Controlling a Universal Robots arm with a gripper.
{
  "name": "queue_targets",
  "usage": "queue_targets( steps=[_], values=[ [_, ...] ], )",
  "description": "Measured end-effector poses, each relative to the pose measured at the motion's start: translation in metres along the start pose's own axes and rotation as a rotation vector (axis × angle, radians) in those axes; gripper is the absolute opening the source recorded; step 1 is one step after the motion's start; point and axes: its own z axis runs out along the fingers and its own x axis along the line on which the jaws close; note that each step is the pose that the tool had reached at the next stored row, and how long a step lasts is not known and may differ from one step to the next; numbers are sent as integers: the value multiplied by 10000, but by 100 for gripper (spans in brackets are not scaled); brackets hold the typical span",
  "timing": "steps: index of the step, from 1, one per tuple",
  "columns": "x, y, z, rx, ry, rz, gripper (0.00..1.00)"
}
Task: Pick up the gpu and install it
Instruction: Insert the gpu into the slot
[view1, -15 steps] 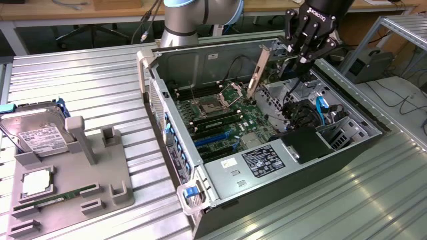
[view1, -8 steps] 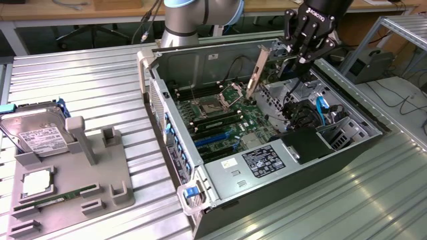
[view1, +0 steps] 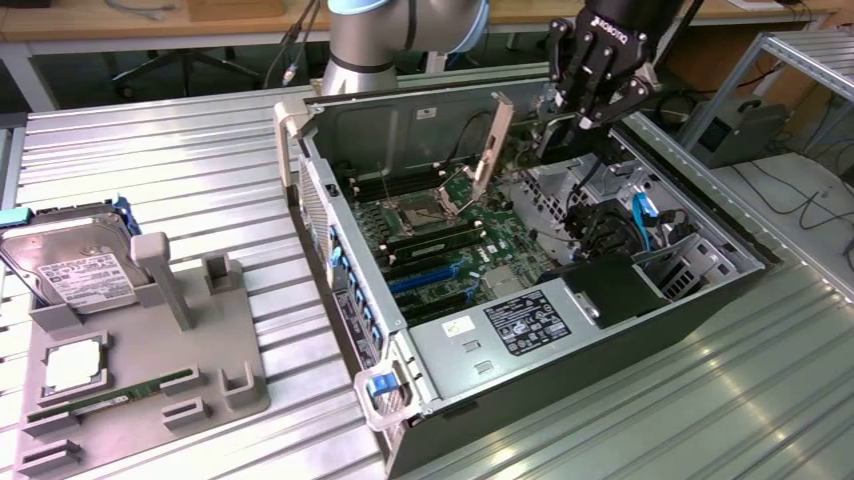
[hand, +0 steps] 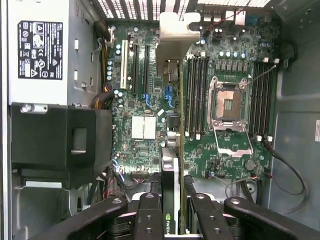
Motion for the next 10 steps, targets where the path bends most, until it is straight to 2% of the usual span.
queue_targets(
  steps=[4,10],
  values=[
    [-20,144,3,11,1,10,27],
    [-56,259,5,12,0,33,27]
  ],
)
